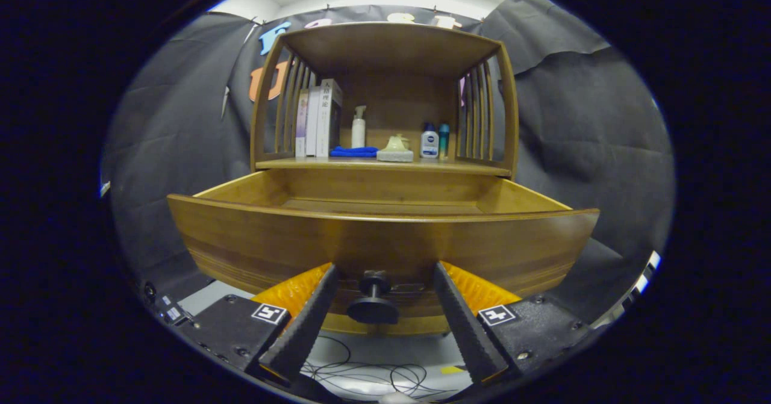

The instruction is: Pull open the drawer, take out the items inside it, and place them on the countertop above the cabinet.

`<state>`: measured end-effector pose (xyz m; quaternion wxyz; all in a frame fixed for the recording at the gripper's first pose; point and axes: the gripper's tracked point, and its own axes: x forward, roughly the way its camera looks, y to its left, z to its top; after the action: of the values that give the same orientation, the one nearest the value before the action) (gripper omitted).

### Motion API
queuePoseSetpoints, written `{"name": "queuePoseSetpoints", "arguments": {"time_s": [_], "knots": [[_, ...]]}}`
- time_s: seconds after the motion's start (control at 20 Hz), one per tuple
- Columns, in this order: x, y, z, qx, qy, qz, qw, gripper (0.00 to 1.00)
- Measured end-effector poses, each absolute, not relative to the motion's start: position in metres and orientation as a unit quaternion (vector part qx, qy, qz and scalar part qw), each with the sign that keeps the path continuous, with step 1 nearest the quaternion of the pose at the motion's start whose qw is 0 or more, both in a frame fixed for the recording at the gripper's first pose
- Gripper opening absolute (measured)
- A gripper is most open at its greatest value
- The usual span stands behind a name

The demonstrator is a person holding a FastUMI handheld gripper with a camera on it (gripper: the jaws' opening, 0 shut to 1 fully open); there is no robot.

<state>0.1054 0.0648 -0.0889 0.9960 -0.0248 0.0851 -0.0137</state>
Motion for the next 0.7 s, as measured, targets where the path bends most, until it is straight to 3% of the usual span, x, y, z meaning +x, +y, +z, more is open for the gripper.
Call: {"name": "queuePoseSetpoints", "arguments": {"time_s": [0.7], "knots": [[0.124, 0.069, -0.091, -0.013, 0.087, 0.002, 0.996, 1.0]]}}
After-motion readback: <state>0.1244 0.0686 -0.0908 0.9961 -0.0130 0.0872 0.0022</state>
